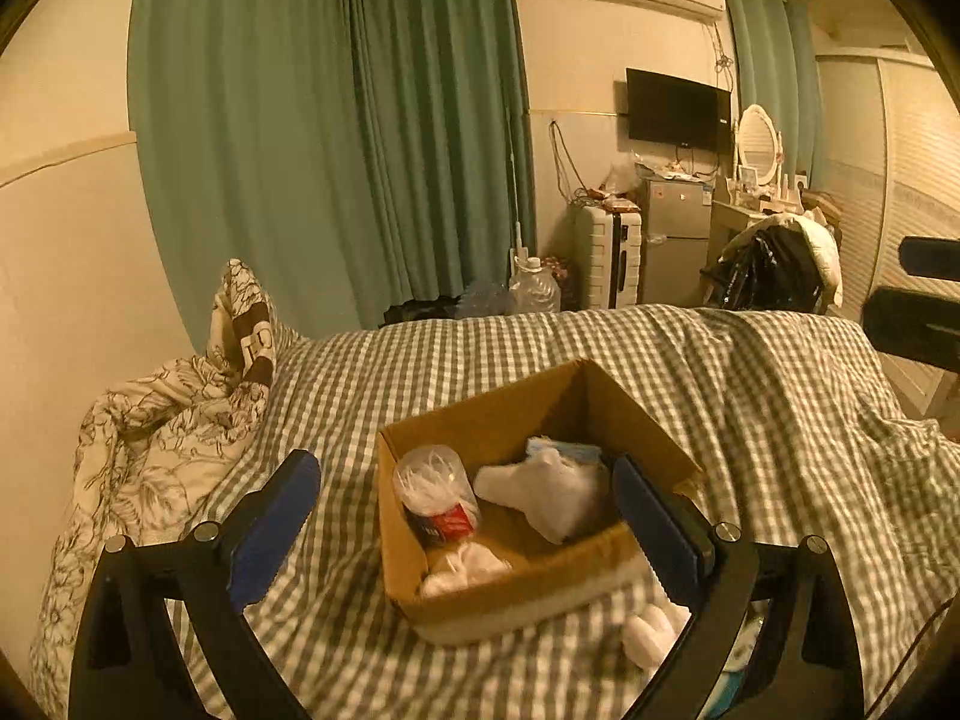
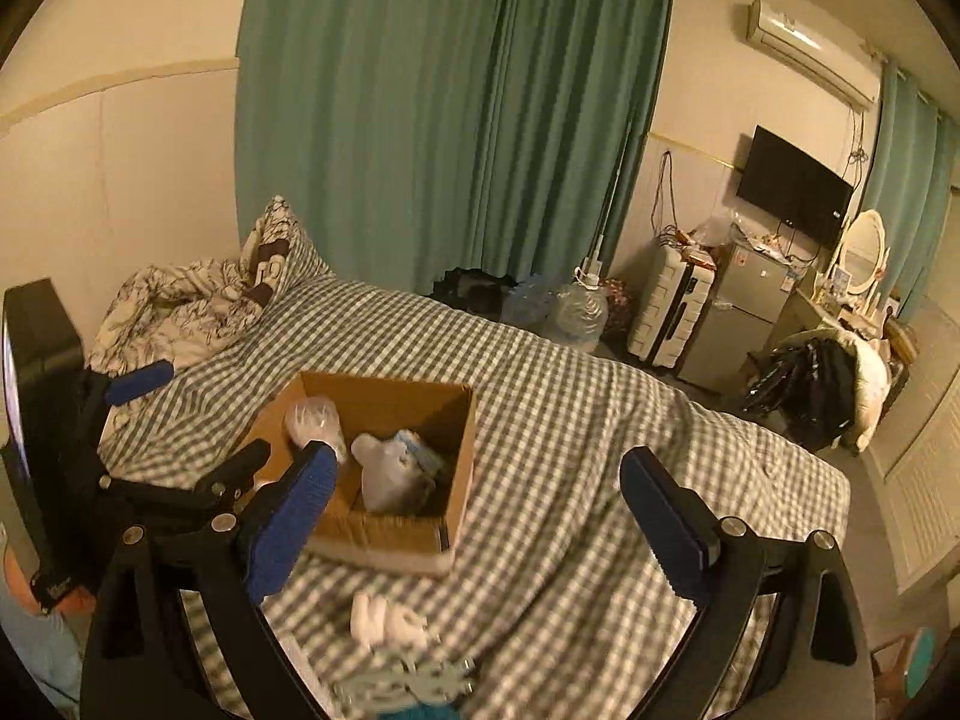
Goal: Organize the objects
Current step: 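Grasp white tube with left tool while right grasps teal blister card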
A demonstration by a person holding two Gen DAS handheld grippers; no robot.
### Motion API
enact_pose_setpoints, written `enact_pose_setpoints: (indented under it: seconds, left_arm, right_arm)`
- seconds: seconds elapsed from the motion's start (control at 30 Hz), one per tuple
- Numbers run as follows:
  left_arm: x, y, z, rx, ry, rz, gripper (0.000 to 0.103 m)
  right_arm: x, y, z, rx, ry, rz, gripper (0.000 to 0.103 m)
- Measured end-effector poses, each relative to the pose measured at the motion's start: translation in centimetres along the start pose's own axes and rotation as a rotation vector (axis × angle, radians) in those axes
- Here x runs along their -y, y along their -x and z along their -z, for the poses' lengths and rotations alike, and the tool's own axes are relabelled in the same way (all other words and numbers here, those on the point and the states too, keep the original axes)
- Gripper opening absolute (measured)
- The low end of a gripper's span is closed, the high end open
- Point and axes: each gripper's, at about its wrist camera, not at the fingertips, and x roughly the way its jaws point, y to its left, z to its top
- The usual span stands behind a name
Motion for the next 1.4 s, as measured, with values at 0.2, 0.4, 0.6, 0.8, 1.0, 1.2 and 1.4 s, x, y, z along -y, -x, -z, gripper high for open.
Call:
enact_pose_setpoints:
  seconds: [0.2, 0.4, 0.6, 0.8, 1.0, 1.2, 1.4]
  left_arm:
    - [0.7, 1.8, 2.7, -0.051, 0.028, -0.002, 0.101]
    - [0.8, 1.6, 6.5, -0.138, 0.064, -0.028, 0.101]
    - [1.3, 0.4, 11.8, -0.259, 0.109, -0.029, 0.101]
    - [3.3, -0.8, 16.1, -0.366, 0.15, -0.008, 0.101]
    - [6.8, -2.2, 18.7, -0.456, 0.168, 0.069, 0.101]
    - [10.3, -3.9, 19.9, -0.467, 0.104, 0.101, 0.093]
    - [10.8, -2.5, 19.9, -0.417, 0.051, 0.228, 0.023]
  right_arm:
    - [-0.5, 2.2, 4.1, -0.055, 0.037, 0.025, 0.096]
    - [-0.5, 0.7, 9.9, -0.159, 0.017, 0.019, 0.096]
    - [0.5, -1.1, 15.2, -0.244, -0.025, 0.046, 0.096]
    - [1.1, -1.6, 18.1, -0.285, -0.075, 0.038, 0.096]
    - [0.4, -1.7, 19.2, -0.295, -0.066, 0.039, 0.096]
    - [0.6, -2.1, 19.9, -0.319, -0.073, 0.044, 0.096]
    - [0.1, -3.2, 21.2, -0.364, -0.089, 0.02, 0.096]
